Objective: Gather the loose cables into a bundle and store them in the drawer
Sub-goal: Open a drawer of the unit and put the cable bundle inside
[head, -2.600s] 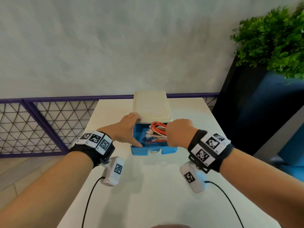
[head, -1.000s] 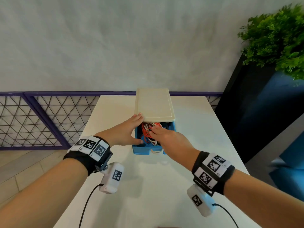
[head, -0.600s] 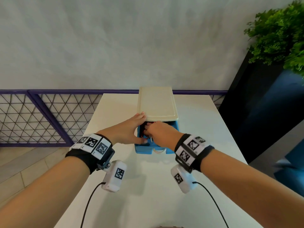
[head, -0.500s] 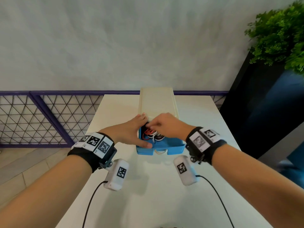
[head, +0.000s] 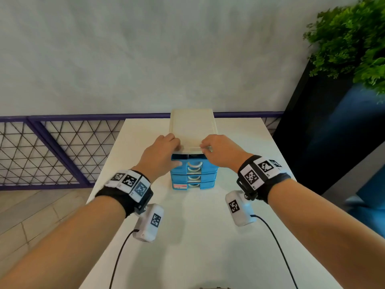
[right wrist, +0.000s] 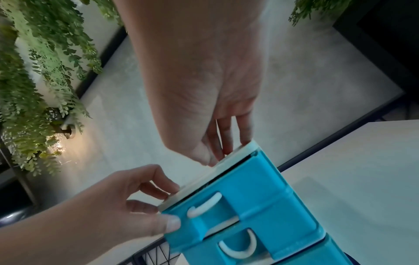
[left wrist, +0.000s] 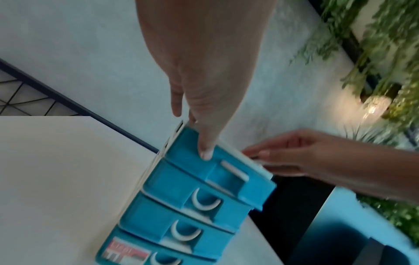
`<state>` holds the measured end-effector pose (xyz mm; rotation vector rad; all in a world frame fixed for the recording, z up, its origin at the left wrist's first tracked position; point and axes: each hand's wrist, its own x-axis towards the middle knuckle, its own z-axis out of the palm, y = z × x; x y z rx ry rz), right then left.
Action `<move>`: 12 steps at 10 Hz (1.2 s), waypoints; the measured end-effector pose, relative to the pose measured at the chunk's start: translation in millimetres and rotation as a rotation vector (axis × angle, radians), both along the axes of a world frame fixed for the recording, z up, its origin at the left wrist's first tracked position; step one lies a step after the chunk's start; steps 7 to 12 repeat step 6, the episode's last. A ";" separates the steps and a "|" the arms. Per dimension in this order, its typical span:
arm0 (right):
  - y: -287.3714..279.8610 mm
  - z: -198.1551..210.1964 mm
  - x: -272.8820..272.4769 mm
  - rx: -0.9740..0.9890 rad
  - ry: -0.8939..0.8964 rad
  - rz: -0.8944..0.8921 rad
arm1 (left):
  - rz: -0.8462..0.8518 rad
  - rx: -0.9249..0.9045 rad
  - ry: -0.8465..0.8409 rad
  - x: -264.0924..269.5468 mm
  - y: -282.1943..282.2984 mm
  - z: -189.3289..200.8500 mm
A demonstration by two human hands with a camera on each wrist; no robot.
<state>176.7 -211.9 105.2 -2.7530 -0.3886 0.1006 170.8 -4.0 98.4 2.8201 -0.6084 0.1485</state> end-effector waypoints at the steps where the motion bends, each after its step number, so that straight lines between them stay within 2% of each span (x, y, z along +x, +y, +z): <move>1: -1.3 -3.7 -2.3 -0.005 -0.009 0.005 | 0.039 -0.008 -0.160 2.6 -11.8 -10.5; 3: 5.3 -7.5 -8.0 0.029 -0.046 -0.041 | 0.029 0.035 -0.170 3.5 -14.1 -10.0; 5: -9.9 14.2 -15.2 -0.002 0.032 0.019 | -0.030 -0.052 0.119 8.2 -1.0 11.9; 6: -37.4 7.8 -38.4 0.100 0.006 -0.055 | -0.082 -0.168 0.258 -17.9 19.9 13.8; 12: -37.4 7.8 -38.4 0.100 0.006 -0.055 | -0.082 -0.168 0.258 -17.9 19.9 13.8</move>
